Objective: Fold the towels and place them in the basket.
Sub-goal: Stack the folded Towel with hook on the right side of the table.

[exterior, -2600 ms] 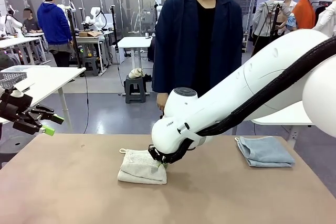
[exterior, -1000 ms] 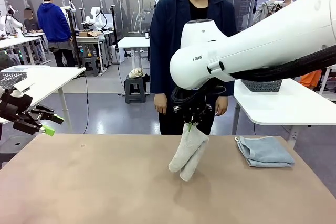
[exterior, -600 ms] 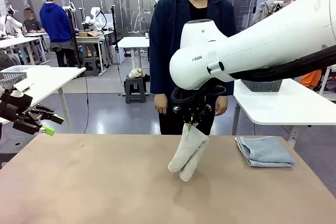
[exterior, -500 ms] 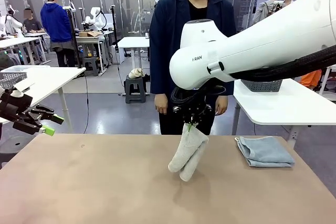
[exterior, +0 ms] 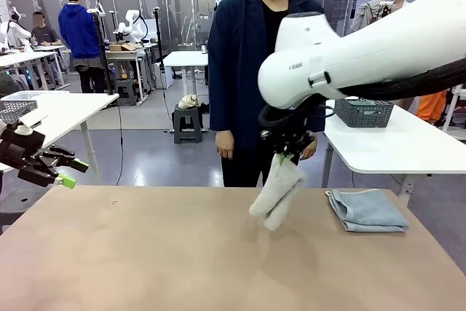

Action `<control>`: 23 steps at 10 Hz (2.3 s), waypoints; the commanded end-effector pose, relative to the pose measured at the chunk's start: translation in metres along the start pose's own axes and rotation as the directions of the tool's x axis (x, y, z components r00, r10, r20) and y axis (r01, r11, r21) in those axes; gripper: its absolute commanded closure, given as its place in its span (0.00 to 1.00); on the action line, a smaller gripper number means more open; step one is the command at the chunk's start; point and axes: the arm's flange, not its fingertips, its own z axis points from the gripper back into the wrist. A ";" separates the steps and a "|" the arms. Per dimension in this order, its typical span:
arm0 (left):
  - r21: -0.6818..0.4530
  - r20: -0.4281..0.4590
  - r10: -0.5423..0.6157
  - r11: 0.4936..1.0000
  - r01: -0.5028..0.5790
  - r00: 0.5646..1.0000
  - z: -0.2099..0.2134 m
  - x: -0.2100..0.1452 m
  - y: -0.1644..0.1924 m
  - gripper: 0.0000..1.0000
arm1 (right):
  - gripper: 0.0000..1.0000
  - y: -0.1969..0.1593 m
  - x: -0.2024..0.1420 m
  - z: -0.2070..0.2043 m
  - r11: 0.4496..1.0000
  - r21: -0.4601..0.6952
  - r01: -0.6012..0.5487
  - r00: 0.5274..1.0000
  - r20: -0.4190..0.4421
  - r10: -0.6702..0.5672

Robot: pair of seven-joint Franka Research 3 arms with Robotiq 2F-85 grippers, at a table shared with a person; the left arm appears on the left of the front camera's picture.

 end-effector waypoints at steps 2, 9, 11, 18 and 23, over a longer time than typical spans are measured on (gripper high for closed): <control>-0.004 -0.004 -0.009 1.000 0.009 1.000 0.001 0.001 -0.001 0.15 | 0.94 -0.051 0.020 0.018 1.000 0.029 0.006 0.997 0.075 -0.009; -0.004 -0.004 -0.009 1.000 0.009 1.000 0.001 0.001 -0.001 0.15 | 0.94 -0.180 0.079 -0.004 0.994 0.095 -0.050 0.997 0.057 0.045; -0.004 -0.004 -0.009 1.000 0.009 1.000 0.001 0.001 -0.001 0.15 | 0.94 -0.206 0.087 -0.017 0.985 0.158 -0.068 0.997 0.038 0.063; -0.004 -0.004 -0.009 1.000 0.009 1.000 0.001 0.001 -0.001 0.15 | 0.94 -0.249 0.099 -0.051 0.965 0.250 -0.083 0.996 -0.013 0.089; -0.004 -0.004 -0.009 1.000 0.009 1.000 0.001 0.001 -0.001 0.15 | 0.94 -0.291 0.116 -0.074 0.947 0.313 -0.079 0.996 -0.023 0.091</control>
